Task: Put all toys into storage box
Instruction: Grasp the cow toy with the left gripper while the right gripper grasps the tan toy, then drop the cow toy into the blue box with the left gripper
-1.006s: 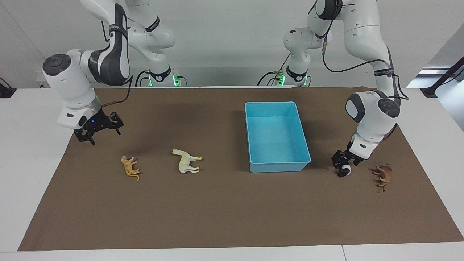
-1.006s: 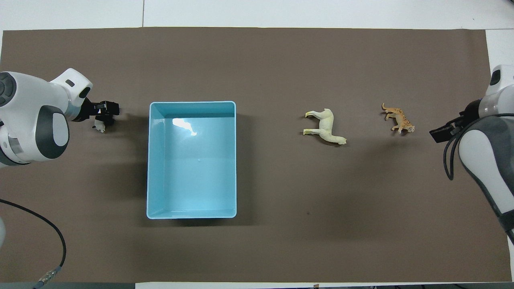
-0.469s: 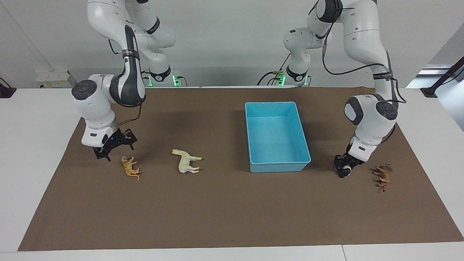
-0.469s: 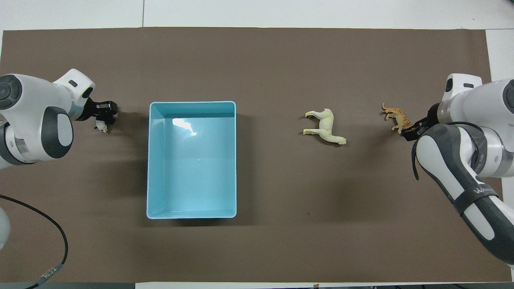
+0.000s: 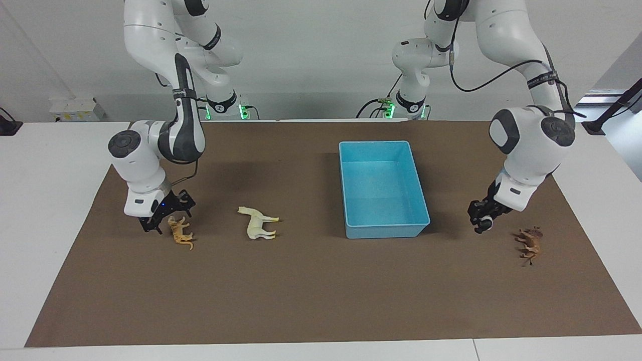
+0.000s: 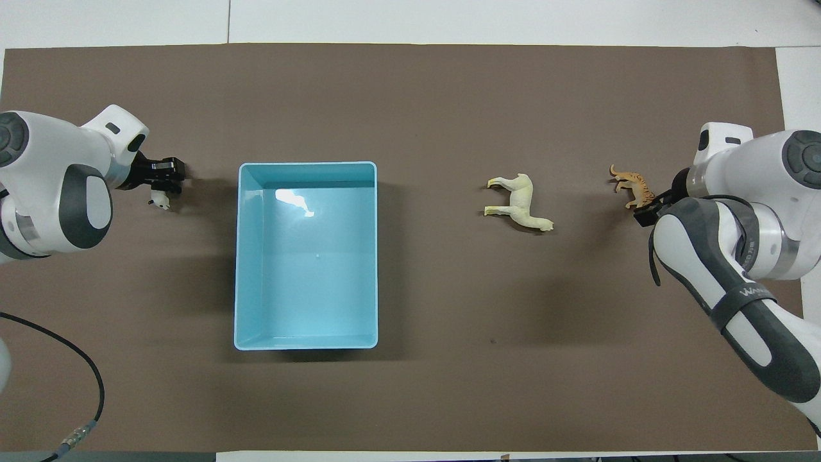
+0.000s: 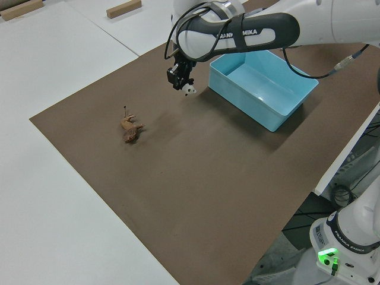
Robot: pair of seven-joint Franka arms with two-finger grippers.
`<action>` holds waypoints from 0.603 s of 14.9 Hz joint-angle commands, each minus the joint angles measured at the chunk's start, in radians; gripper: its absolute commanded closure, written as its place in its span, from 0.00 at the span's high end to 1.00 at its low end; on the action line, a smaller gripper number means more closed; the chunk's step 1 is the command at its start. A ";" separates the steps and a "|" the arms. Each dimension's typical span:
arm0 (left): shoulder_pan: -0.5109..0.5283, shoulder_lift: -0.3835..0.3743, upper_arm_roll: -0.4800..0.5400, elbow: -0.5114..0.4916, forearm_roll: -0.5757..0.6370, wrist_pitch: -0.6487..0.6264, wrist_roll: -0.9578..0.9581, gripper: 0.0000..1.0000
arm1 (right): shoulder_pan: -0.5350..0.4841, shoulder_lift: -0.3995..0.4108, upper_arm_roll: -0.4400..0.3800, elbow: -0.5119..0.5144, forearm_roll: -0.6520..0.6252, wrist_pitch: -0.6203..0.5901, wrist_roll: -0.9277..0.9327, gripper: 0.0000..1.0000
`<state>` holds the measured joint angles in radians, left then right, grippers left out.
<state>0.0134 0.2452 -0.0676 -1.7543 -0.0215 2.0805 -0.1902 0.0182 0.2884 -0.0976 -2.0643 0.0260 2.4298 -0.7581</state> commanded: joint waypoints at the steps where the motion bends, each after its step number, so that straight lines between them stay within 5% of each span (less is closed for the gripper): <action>1: -0.136 -0.075 0.011 -0.020 0.003 -0.062 -0.252 0.00 | 0.011 0.012 0.003 0.007 0.035 0.028 -0.027 1.00; 6: -0.320 -0.106 0.011 -0.077 0.009 -0.048 -0.547 0.00 | 0.008 0.029 0.003 0.004 0.037 0.052 -0.027 1.00; 8: -0.339 -0.106 0.011 -0.077 0.011 -0.054 -0.542 0.84 | -0.001 0.035 0.003 0.004 0.041 0.054 -0.021 1.00; 9: -0.339 -0.106 0.011 -0.073 0.011 -0.060 -0.540 1.00 | -0.001 0.043 0.003 0.004 0.078 0.055 -0.017 1.00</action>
<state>-0.3202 0.1620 -0.0747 -1.8074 -0.0202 2.0146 -0.7263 0.0317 0.3130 -0.0998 -2.0638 0.0554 2.4619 -0.7580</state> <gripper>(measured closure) 0.467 0.000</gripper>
